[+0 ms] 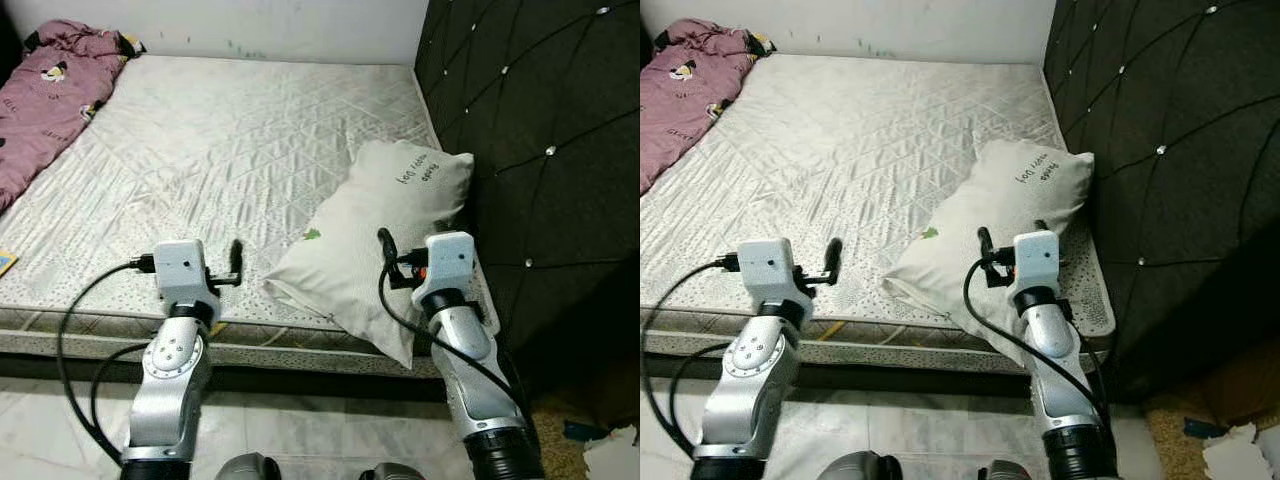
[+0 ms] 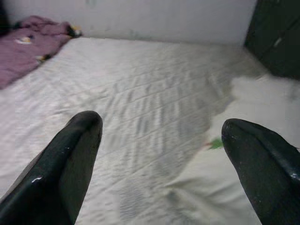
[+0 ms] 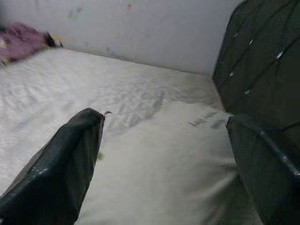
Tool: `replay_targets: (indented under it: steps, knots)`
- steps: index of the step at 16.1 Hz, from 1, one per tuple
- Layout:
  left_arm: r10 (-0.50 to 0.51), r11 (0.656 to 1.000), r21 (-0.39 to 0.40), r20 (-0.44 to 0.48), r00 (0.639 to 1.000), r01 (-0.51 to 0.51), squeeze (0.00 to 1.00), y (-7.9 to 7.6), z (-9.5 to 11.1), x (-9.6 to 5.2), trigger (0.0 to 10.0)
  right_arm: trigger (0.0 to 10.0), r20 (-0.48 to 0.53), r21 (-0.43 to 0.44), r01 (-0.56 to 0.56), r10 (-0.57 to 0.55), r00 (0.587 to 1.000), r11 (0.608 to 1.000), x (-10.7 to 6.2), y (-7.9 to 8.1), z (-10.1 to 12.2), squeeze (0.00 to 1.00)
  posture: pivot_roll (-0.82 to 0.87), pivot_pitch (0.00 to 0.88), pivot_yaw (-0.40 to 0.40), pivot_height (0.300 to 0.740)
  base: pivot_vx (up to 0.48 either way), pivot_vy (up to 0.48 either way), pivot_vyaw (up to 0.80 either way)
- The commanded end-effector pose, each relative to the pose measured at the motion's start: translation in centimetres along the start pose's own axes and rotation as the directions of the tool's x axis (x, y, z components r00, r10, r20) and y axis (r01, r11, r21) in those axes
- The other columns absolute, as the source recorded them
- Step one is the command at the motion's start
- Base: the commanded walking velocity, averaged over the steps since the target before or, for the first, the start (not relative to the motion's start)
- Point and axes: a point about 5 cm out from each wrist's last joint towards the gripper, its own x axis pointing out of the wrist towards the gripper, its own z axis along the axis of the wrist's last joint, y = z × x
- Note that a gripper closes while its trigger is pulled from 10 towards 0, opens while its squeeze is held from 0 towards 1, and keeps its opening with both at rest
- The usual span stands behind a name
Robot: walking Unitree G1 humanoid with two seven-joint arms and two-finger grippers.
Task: Clean up the room
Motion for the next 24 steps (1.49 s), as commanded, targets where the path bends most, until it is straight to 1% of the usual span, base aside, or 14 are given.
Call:
replay_targets:
  steps: [1, 2, 4, 6, 7, 10, 14, 19, 24]
  knots:
    - [0.022, 0.999, 0.04, -0.04, 0.999, -0.02, 0.0, 0.12, -0.51, 0.09, 10.0, 10.0, 0.012, -0.074, -0.006, 0.007, 1.0, 0.997, 0.26, 0.36, 0.53, 1.0, -0.05, 0.031, 0.005, 0.74, 0.0, 0.0, 0.0]
    - [0.018, 0.999, 0.038, -0.034, 0.999, -0.016, 0.0, 0.09, -0.47, 0.13, 10.0, 10.0, 0.01, -0.082, -0.006, 0.007, 1.0, 0.997, 0.28, 0.42, 0.51, 1.0, -0.05, 0.03, 0.005, 0.74, 0.0, 0.0, 0.0]
    - [0.011, 1.0, 0.024, -0.011, 1.0, -0.011, 0.0, 0.02, -0.2, 0.12, 10.0, 10.0, 0.006, -0.033, 0.0, 0.0, 1.0, 0.999, 0.31, 0.27, 0.4, 0.98, -0.05, 0.031, 0.006, 0.74, 0.0, 0.0, 0.0]
    - [0.011, 1.0, 0.024, -0.011, 1.0, -0.011, 0.0, 0.0, -0.16, 0.13, 10.0, 10.0, 0.009, -0.017, -0.001, 0.001, 1.0, 1.0, 0.32, 0.26, 0.42, 0.96, -0.05, 0.03, 0.006, 0.74, 0.0, 0.0, 0.0]
    - [0.004, 1.0, 0.02, -0.004, 1.0, -0.004, 0.0, -0.06, -0.05, 0.13, 10.0, 10.0, 0.009, -0.023, -0.001, 0.001, 1.0, 1.0, 0.33, 0.31, 0.43, 0.94, -0.05, 0.03, 0.006, 0.74, 0.0, 0.0, 0.0]
    - [-0.02, 1.0, 0.01, 0.021, 1.0, 0.02, 0.0, -0.29, 0.31, 0.06, 10.0, 10.0, 0.008, -0.02, 0.005, -0.005, 1.0, 1.0, 0.33, 0.31, 0.4, 0.93, -0.05, 0.029, 0.007, 0.74, 0.0, 0.0, -0.75]
    - [-0.023, 1.0, 0.001, 0.023, 0.999, 0.023, 0.0, -0.32, 0.29, 0.06, 10.0, 10.0, 0.01, -0.01, 0.002, -0.002, 1.0, 1.0, 0.31, 0.31, 0.4, 0.92, -0.05, 0.03, 0.007, 0.74, 0.297, 0.0, -0.72]
    - [-0.03, 1.0, -0.002, 0.025, 0.999, 0.03, 0.0, -0.36, 0.31, 0.04, 10.0, 10.0, 0.012, -0.006, -0.009, 0.01, 1.0, 1.0, 0.32, 0.39, 0.42, 0.92, -0.05, 0.033, 0.005, 0.74, 0.317, 0.0, 0.0]
    - [-0.033, 0.999, 0.001, 0.012, 0.999, 0.033, 0.0, -0.4, 0.13, 0.13, 10.0, 10.0, 0.014, -0.006, -0.024, 0.024, 1.0, 1.0, 0.33, 0.53, 0.43, 0.92, -0.05, 0.034, 0.006, 0.74, 0.0, 0.0, 0.0]
